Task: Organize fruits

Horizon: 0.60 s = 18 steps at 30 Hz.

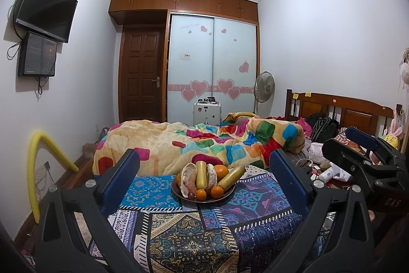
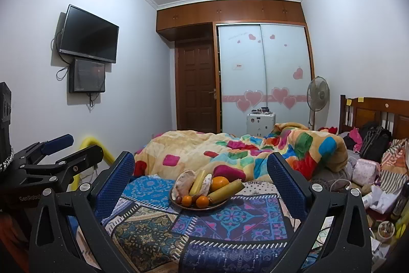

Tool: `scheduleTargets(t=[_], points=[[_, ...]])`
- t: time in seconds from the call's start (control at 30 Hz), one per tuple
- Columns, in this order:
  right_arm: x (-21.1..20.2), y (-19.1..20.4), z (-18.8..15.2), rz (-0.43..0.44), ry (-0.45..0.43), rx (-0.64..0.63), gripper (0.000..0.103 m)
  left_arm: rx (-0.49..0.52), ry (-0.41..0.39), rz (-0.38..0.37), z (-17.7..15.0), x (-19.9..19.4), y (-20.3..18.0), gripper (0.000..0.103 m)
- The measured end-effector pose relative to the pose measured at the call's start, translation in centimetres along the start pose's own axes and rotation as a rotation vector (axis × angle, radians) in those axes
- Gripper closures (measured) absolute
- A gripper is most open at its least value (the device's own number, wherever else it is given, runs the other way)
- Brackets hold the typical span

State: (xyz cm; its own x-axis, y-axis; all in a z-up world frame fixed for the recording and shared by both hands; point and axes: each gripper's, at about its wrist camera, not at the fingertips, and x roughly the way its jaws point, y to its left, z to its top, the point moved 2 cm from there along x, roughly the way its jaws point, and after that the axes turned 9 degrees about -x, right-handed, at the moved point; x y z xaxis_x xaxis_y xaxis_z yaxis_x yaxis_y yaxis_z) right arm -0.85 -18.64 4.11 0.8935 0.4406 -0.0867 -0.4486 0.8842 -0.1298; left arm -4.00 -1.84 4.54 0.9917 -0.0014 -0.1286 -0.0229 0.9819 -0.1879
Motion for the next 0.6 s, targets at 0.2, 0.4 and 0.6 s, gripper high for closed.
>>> scheduleTargets(t=[0.2, 0.4, 0.6], points=[[-0.12, -0.05, 0.02, 0.001, -0.001, 0.003, 0.0, 0.0, 0.002, -0.002, -0.02, -0.12, -0.08, 0.0], [-0.07, -0.07, 0.16, -0.003, -0.003, 0.002, 0.0, -0.001, 0.003, -0.004, 0.02, -0.13, -0.11, 0.0], [-0.05, -0.1, 0.16, -0.008, -0.007, 0.001, 0.0, -0.007, 0.014, -0.026, 0.14, -0.16, -0.11, 0.0]])
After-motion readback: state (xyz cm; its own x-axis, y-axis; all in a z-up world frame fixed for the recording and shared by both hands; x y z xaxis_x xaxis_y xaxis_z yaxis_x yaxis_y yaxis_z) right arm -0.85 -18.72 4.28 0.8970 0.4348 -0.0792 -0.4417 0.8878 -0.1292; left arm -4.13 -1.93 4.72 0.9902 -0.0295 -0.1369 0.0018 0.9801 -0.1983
